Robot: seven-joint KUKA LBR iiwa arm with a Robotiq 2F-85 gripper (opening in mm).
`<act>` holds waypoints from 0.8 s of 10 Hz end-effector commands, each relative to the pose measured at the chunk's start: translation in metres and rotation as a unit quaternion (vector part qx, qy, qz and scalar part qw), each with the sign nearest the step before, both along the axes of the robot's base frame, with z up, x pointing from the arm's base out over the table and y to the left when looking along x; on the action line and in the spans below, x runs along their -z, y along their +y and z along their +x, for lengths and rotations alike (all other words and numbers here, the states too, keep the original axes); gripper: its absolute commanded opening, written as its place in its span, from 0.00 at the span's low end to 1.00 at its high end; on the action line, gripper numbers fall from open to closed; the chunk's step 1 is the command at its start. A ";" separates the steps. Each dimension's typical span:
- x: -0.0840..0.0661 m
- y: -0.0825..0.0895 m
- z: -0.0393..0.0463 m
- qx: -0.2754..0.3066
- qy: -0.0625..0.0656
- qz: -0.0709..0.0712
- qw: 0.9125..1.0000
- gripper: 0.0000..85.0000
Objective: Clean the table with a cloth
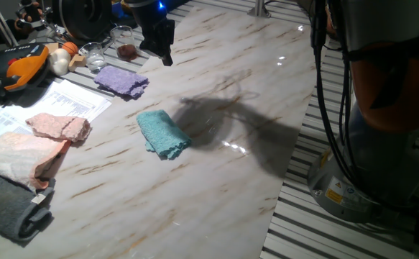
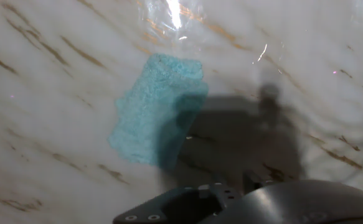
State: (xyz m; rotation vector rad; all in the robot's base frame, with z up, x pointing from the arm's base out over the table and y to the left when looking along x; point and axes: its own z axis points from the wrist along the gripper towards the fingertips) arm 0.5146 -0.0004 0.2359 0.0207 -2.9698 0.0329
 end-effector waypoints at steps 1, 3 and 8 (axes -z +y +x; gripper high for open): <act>0.000 0.000 0.0000 0.000 0.000 0.000 1.000 0.00; 0.000 0.000 0.0000 0.002 0.000 0.000 1.000 0.00; 0.000 0.000 0.0001 0.009 0.000 -0.002 1.000 0.00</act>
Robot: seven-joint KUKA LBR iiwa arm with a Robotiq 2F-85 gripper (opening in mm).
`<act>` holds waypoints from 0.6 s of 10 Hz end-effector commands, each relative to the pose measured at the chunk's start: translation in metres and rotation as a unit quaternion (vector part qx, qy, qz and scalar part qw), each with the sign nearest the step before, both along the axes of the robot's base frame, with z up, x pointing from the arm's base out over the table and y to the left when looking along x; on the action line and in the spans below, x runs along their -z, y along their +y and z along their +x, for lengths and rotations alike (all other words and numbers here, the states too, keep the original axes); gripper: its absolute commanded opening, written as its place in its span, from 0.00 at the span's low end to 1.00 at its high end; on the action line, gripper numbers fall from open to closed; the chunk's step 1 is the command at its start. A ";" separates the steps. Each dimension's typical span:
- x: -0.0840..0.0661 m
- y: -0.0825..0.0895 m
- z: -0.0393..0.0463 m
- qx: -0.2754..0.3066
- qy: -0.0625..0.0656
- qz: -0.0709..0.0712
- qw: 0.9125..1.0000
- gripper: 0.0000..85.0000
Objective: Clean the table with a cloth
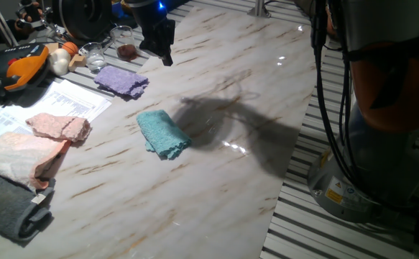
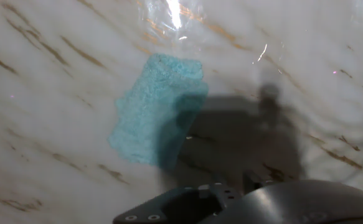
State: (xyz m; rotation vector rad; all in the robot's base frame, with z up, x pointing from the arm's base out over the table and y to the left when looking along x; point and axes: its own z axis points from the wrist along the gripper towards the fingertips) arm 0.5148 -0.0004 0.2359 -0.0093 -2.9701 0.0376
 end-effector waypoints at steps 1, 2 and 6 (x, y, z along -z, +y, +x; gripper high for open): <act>0.000 0.000 0.0000 0.005 0.001 -0.001 1.000 0.00; 0.000 0.000 0.0000 0.009 0.001 -0.002 1.000 0.00; 0.000 0.000 0.0000 0.022 0.002 -0.005 1.000 0.00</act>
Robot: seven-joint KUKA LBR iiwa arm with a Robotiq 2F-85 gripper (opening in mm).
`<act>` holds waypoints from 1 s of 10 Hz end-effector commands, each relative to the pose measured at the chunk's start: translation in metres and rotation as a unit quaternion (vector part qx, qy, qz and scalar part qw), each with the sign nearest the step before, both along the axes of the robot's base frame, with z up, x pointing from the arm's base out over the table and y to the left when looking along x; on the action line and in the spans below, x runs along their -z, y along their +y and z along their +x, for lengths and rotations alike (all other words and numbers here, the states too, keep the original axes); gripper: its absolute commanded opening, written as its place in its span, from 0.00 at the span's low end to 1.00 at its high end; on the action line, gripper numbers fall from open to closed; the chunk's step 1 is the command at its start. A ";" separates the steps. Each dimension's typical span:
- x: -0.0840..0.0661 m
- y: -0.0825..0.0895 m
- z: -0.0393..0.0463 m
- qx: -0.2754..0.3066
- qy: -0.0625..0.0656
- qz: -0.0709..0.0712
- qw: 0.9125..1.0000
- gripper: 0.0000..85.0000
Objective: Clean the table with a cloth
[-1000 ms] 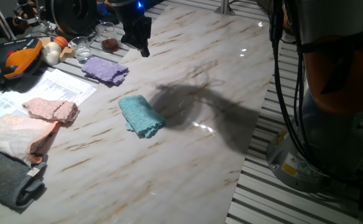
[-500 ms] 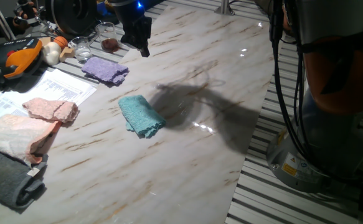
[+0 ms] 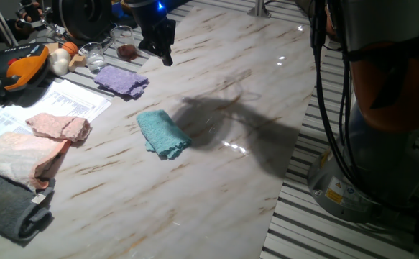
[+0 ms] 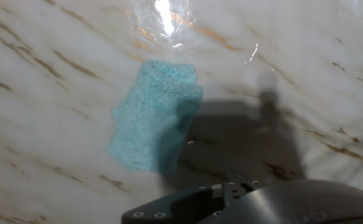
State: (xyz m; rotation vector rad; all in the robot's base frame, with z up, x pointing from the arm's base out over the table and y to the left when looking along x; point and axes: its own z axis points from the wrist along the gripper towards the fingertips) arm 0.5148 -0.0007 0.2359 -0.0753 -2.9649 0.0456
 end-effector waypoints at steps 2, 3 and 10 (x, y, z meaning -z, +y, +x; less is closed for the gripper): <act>0.000 0.000 0.0001 0.000 0.000 0.000 1.000 0.00; 0.000 0.000 0.0001 -0.001 0.000 0.000 1.000 0.00; 0.000 0.000 0.0000 -0.007 0.001 0.001 1.000 0.00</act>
